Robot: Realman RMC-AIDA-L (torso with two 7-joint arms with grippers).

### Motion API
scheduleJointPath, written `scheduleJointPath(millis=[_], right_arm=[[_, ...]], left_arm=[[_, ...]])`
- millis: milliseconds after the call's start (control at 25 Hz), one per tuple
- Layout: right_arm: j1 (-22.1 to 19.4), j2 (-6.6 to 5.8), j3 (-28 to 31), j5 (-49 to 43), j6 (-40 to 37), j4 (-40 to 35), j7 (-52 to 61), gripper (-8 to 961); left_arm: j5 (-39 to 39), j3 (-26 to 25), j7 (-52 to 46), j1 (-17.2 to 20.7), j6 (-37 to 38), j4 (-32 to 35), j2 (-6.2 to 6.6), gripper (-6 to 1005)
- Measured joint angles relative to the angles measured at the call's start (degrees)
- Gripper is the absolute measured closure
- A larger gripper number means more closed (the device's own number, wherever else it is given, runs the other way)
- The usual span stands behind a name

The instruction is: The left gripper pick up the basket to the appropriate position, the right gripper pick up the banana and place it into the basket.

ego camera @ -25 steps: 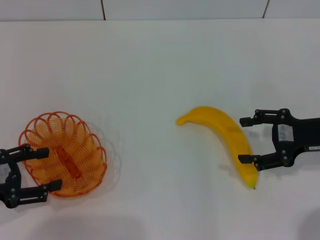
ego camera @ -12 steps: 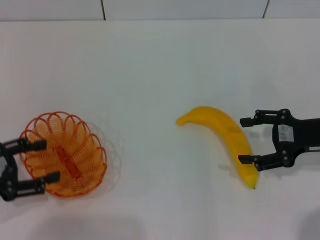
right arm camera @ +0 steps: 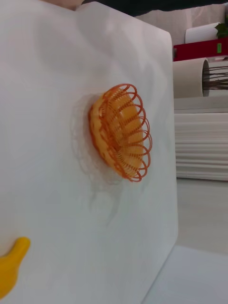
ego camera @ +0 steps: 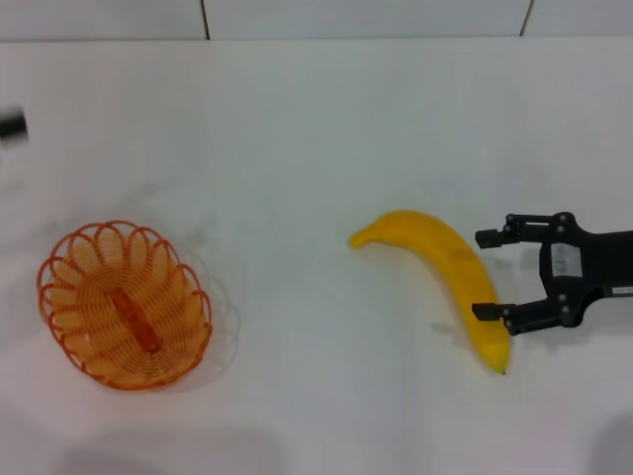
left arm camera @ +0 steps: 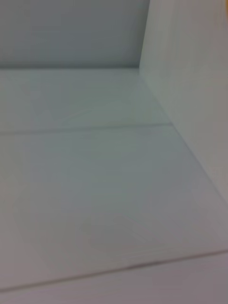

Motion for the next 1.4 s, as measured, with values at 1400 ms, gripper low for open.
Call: scheduleJointPath(millis=[1400], right_arm=[[1.77, 0.06, -0.18, 0.02, -0.38, 0.00, 1.25, 99]], left_arm=[[37.37, 41.10, -15.85, -16.50, -18.54, -2.71, -1.82, 321]])
